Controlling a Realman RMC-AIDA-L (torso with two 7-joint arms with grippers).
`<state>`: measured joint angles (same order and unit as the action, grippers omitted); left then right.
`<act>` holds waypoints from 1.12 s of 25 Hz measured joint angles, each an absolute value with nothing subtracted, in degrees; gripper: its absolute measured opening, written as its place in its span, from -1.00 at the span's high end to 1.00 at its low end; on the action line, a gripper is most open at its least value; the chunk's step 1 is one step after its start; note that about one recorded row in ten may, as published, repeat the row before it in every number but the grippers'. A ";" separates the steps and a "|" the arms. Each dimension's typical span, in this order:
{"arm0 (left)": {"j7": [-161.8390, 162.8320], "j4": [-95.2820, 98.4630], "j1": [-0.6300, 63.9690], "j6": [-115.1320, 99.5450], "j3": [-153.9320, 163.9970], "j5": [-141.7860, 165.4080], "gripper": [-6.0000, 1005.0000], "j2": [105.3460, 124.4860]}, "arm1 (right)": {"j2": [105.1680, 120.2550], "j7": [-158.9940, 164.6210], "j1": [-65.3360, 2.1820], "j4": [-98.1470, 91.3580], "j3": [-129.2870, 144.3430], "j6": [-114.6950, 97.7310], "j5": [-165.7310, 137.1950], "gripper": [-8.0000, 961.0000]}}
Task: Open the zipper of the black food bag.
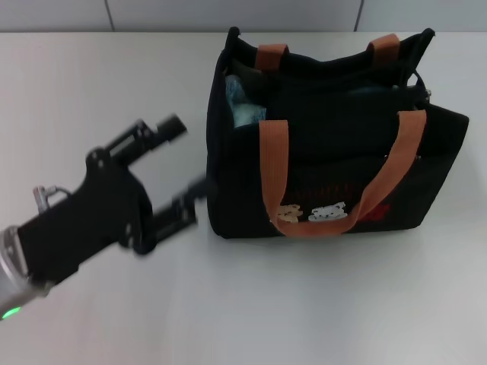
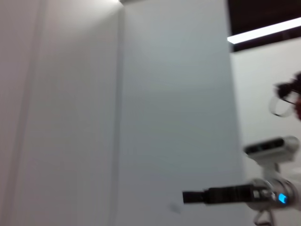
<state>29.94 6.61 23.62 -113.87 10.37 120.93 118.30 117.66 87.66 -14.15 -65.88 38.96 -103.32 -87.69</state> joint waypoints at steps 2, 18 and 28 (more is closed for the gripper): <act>35.41 12.03 23.83 -114.52 18.99 121.29 -0.20 118.06 | 117.59 81.78 -12.90 -64.29 39.43 -115.66 -93.74 -0.06; 42.31 17.69 25.22 -113.75 31.86 120.72 -0.61 118.72 | 118.34 67.58 -15.53 -48.93 38.34 -120.21 -108.80 -0.76; 41.58 17.47 24.67 -113.49 31.50 120.64 -0.59 118.74 | 118.97 66.74 -15.86 -48.65 36.05 -119.95 -108.79 -0.76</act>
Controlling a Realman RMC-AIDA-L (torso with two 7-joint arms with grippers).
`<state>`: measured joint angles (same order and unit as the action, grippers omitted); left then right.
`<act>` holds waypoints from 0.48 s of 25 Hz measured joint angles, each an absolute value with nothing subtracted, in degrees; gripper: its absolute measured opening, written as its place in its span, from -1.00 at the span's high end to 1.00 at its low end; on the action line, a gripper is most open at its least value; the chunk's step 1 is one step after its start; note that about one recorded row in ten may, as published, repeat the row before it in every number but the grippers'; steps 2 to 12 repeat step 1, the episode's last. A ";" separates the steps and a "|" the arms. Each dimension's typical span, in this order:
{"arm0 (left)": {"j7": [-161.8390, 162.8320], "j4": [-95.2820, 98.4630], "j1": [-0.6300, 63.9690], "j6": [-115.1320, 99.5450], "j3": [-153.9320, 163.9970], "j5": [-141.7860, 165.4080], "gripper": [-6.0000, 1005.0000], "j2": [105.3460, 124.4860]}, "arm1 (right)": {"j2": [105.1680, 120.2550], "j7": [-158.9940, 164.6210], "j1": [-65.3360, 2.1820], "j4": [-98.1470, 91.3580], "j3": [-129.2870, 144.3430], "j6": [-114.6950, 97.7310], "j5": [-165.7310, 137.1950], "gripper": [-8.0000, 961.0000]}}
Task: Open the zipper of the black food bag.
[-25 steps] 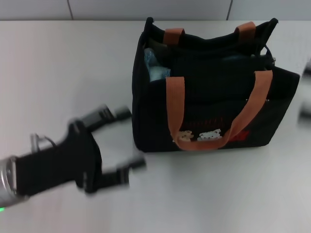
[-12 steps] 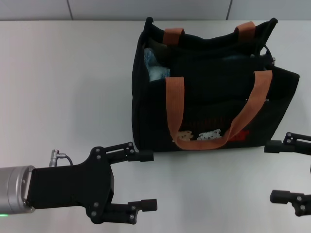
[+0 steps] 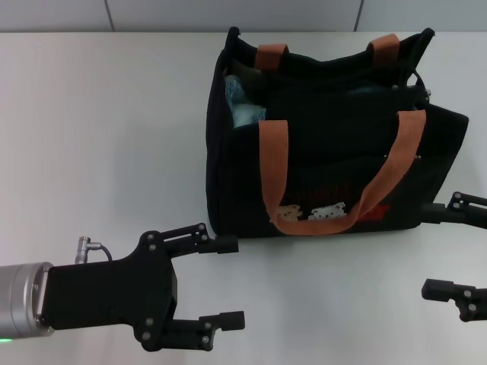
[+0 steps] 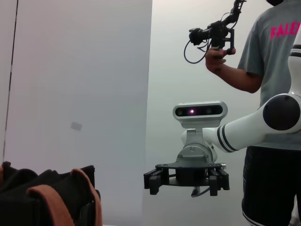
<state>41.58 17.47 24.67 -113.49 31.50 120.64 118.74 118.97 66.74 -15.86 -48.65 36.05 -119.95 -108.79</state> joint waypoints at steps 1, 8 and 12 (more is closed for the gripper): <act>41.25 17.38 24.65 -113.53 31.50 120.61 -0.59 118.74 | 118.99 66.74 -15.85 -48.48 35.88 -119.88 -108.79 -0.76; 41.25 17.38 24.65 -113.53 31.50 120.61 -0.59 118.74 | 118.99 66.74 -15.85 -48.48 35.88 -119.88 -108.79 -0.76; 41.25 17.38 24.65 -113.53 31.50 120.61 -0.59 118.74 | 118.99 66.74 -15.85 -48.48 35.88 -119.88 -108.79 -0.76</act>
